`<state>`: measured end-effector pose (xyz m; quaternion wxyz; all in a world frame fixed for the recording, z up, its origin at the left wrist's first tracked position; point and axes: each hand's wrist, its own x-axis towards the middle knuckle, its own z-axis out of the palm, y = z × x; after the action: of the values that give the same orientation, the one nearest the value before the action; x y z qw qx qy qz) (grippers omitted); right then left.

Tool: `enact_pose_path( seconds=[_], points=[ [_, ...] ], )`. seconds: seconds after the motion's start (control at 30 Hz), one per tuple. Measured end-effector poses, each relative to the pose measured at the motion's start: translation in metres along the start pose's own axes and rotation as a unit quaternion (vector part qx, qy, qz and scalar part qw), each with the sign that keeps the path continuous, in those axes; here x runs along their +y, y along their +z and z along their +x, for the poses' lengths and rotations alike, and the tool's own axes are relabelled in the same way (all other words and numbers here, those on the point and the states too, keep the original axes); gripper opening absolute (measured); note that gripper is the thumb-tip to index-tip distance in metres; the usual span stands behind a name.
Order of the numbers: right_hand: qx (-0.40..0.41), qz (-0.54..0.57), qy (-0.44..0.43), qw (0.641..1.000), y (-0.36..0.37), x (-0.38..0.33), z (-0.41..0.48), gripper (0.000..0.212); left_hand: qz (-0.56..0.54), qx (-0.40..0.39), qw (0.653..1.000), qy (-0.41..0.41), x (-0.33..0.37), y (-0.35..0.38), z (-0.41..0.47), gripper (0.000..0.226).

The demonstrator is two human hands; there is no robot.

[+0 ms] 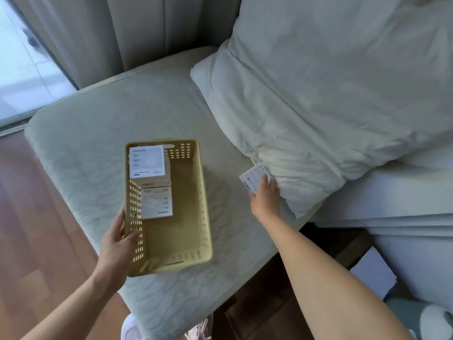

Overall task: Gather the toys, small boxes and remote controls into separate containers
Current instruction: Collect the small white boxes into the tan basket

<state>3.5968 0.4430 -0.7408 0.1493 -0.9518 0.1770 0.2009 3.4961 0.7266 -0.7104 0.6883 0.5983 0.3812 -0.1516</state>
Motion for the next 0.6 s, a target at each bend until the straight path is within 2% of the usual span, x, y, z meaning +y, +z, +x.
enact_pose_path(
  seconds=[0.1, 0.23, 0.37, 0.47, 0.53, 0.6],
  points=[
    [-0.004, -0.080, -0.024, 0.997, 0.011, 0.008, 0.015, 0.068, 0.007, 0.002, 1.000, 0.012, -0.001, 0.004, 0.000, 0.076],
    [0.041, -0.105, -0.072, 0.991, 0.029, 0.015, 0.023, 0.043, 0.003, 0.023, 1.000, 0.010, -0.003, 0.007, 0.001, 0.076],
    [0.034, -0.093, -0.040, 0.994, 0.037, 0.020, 0.034, 0.051, 0.004, 0.027, 1.000, 0.003, -0.005, 0.007, 0.003, 0.076],
    [0.040, -0.091, -0.051, 0.994, 0.035, 0.025, 0.042, 0.052, 0.003, 0.029, 1.000, 0.000, -0.005, 0.008, 0.003, 0.076],
    [0.024, -0.042, -0.048, 0.998, 0.028, 0.022, 0.038, 0.055, 0.000, 0.026, 1.000, -0.001, -0.005, 0.008, 0.002, 0.076],
    [0.040, 0.086, -0.009, 0.996, 0.017, 0.009, 0.025, 0.058, -0.017, 0.020, 1.000, -0.008, -0.005, 0.011, 0.000, 0.075]
  ],
)
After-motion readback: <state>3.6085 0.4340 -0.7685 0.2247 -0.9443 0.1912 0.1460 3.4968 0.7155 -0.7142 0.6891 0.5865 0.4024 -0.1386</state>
